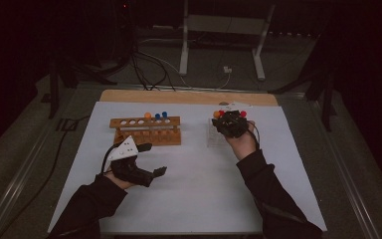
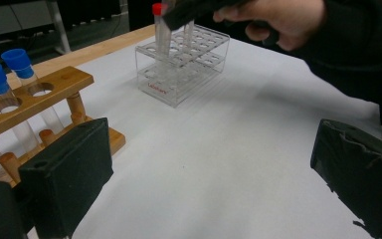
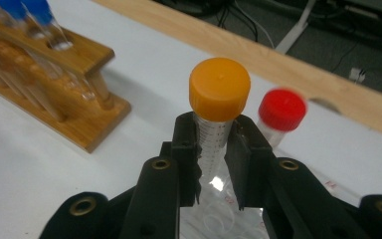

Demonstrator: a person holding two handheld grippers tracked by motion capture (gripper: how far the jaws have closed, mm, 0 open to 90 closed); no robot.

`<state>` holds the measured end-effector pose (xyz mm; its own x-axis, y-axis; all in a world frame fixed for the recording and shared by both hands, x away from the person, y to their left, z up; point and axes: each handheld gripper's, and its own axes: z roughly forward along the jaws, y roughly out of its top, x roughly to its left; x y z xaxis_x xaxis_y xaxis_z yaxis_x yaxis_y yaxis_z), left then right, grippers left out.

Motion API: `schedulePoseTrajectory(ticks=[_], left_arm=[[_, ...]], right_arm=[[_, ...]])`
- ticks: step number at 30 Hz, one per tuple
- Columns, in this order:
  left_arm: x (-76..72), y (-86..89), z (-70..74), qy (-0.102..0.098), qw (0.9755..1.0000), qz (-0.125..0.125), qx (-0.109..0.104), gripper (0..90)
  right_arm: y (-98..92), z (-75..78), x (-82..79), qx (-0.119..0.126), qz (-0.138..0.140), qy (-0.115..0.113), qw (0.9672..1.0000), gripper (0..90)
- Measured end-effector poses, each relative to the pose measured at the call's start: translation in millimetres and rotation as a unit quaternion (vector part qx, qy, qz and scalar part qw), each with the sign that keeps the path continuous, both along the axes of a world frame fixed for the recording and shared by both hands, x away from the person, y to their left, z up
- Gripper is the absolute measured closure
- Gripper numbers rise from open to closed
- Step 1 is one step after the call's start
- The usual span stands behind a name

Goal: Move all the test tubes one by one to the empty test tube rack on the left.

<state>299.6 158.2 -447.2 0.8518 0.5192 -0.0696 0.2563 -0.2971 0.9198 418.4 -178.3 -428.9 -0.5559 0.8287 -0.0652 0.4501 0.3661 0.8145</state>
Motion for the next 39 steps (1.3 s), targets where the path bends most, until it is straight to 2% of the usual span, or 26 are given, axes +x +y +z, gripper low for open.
schedulePoseTrajectory(ticks=[7, 13, 18, 25, 32, 39], left_arm=[[-1.2, -2.2, 5.8, -0.001, 1.0000, -0.007, -0.002, 3.8], [-0.6, -5.7, 10.2, -0.001, 0.9998, -0.019, -0.002, 3.8], [0.3, -10.6, 12.3, 0.002, 0.9996, -0.028, 0.002, 3.8], [0.9, -19.6, 16.4, 0.003, 0.9989, -0.047, 0.003, 3.9], [1.9, -29.0, 21.0, 0.003, 0.9978, -0.067, 0.003, 5.0], [5.8, -42.5, 27.3, 0.001, 0.9961, -0.088, 0.001, 6.6]], right_arm=[[-3.6, 28.7, -16.6, 0.000, 0.014, -0.033, 0.9994, 75.1], [-2.4, 40.9, -38.2, -0.002, 0.052, -0.045, 0.9976, 75.1], [1.7, 33.9, -58.5, -0.007, 0.085, -0.036, 0.9957, 75.1], [10.4, 11.2, -83.1, -0.016, 0.128, -0.008, 0.9917, 75.1], [15.8, -3.2, -97.8, -0.007, 0.163, 0.015, 0.9865, 75.1], [22.3, -7.5, -109.9, -0.005, 0.190, 0.020, 0.9816, 75.1]])
